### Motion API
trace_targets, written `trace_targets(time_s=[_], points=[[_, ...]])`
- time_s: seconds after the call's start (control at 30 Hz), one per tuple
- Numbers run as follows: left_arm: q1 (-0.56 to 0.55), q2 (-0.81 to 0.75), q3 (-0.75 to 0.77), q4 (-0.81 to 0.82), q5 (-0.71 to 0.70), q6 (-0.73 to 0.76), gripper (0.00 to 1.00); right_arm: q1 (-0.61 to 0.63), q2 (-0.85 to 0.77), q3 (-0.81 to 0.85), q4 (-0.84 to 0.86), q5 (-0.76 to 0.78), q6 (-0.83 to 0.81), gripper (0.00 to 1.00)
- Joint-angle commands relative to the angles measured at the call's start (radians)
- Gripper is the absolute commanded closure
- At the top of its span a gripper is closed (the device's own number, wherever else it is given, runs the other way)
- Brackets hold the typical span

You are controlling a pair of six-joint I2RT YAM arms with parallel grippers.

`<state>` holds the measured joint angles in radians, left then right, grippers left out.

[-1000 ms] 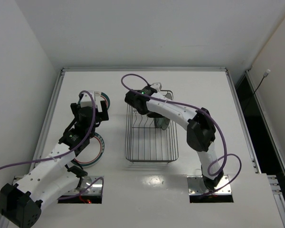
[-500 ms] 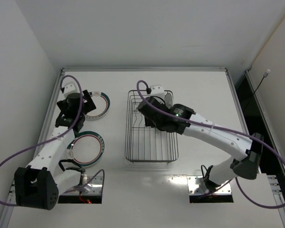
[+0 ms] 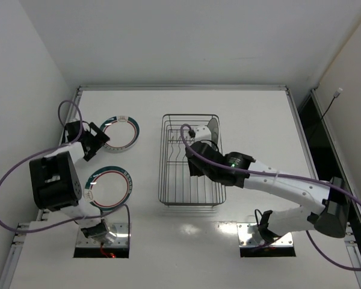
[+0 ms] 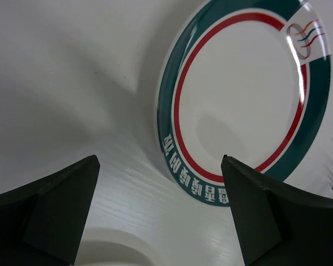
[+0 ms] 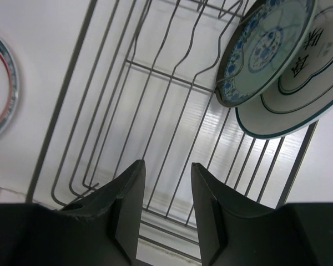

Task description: Load the plates into the dish rack

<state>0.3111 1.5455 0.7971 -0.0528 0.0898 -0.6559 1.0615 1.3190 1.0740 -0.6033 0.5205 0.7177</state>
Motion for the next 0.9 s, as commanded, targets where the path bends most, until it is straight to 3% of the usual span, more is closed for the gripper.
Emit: trace_targets(time_s=[0.0,0.1,0.13,0.17,0.23,0.27,0.37,0.47,0.5,0.63,0.73,0.87], points=[[0.000,0.086,0.071,0.090,0.080,-0.017,0.11,0.003,-0.049,-0.020,0.105,0.016,-0.009,0.65],[0.000,0.140,0.090,0.142,0.113,-0.017,0.19,0.014,-0.058,-0.031,0.105,0.026,-0.009,0.65],[0.000,0.157,0.090,0.160,0.134,-0.017,0.26,0.014,-0.058,-0.031,0.105,0.026,-0.009,0.65],[0.000,0.175,0.090,0.160,0.145,-0.017,0.40,0.014,-0.067,-0.031,0.105,0.035,-0.009,0.65],[0.000,0.200,0.090,0.160,0.145,-0.017,0.50,0.014,-0.067,-0.040,0.114,0.035,-0.009,0.65],[0.000,0.212,0.090,0.160,0.145,-0.017,0.62,0.014,-0.067,-0.040,0.114,0.035,-0.009,0.65],[0.000,0.223,0.100,0.148,0.134,-0.005,0.66,0.014,-0.055,-0.031,0.105,0.035,-0.009,0.65],[0.000,0.223,0.111,0.124,0.111,0.006,0.85,0.014,-0.035,-0.010,0.096,0.035,-0.009,0.65],[0.000,0.223,0.120,0.123,0.111,0.006,0.98,0.014,-0.035,-0.009,0.096,0.035,-0.009,0.65],[0.000,0.164,0.104,0.136,0.111,-0.008,1.00,0.014,-0.024,0.027,0.056,0.067,-0.009,0.65],[0.000,0.049,0.091,0.183,0.194,-0.048,1.00,0.023,-0.043,0.088,-0.028,0.130,-0.020,0.65],[-0.027,-0.074,0.155,0.133,0.182,-0.070,1.00,0.023,-0.115,0.107,-0.055,0.153,-0.011,0.65]])
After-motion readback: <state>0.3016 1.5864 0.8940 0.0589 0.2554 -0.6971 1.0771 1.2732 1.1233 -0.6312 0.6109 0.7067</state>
